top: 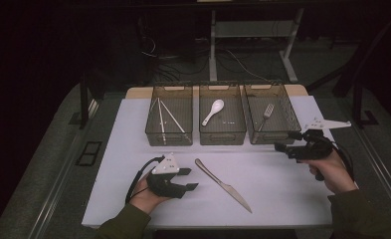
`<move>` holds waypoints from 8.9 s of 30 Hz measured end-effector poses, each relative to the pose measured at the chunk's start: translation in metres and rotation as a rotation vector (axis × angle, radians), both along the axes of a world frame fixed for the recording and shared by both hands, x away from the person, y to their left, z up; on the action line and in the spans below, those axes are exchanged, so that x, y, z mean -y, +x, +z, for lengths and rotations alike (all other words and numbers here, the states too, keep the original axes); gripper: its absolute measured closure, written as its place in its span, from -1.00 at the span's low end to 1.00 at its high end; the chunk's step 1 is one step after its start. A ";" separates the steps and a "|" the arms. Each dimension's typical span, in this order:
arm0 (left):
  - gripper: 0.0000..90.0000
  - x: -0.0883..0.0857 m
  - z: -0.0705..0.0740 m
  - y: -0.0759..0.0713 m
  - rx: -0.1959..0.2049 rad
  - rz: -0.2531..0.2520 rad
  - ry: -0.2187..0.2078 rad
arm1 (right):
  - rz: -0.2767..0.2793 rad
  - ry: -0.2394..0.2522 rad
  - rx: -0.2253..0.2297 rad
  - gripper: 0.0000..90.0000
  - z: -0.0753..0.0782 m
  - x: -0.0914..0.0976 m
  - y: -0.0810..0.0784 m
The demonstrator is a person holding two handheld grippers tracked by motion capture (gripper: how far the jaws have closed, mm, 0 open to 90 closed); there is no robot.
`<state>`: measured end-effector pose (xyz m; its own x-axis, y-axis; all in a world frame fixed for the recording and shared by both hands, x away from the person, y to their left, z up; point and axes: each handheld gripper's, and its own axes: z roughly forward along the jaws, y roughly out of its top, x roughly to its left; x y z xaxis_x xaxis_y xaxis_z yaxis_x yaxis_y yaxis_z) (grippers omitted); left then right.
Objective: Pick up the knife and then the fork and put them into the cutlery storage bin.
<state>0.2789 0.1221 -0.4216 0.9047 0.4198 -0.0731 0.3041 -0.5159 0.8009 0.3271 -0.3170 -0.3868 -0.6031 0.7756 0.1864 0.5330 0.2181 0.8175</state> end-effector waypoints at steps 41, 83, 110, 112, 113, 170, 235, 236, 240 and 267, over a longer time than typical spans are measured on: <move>0.98 0.056 -0.014 0.061 -0.034 -0.084 0.228 | 0.034 0.017 0.043 -0.67 -0.048 -0.017 -0.073; 0.99 0.047 -0.013 0.050 -0.074 -0.150 0.271 | 0.028 0.025 0.043 -0.67 -0.048 -0.015 -0.072; 0.76 0.074 -0.023 0.044 -0.030 -0.288 0.209 | 0.024 0.039 0.041 -0.67 -0.047 -0.013 -0.071; 0.77 0.075 -0.023 0.042 -0.025 -0.275 0.204 | 0.020 0.042 0.028 -0.67 -0.048 -0.013 -0.070; 0.77 0.075 -0.023 0.041 -0.020 -0.269 0.203 | 0.019 0.045 0.029 -0.67 -0.048 -0.013 -0.070; 0.74 0.092 0.032 0.018 0.175 0.007 -0.065 | 0.192 0.301 0.022 0.96 0.001 -0.114 -0.027; -1.00 -0.034 -0.001 -0.004 0.037 0.093 -0.122 | -0.183 -0.238 -0.071 0.96 0.050 0.029 0.103; -1.00 -0.033 -0.001 -0.004 0.036 0.093 -0.124 | -0.183 -0.232 -0.063 0.96 0.048 0.027 0.105; -1.00 -0.032 -0.001 -0.004 0.037 0.084 -0.117 | -0.181 -0.215 -0.050 0.96 0.039 0.018 0.115; -1.00 -0.030 -0.001 -0.003 0.034 0.067 -0.115 | -0.167 -0.312 -0.130 0.85 -0.004 -0.026 0.155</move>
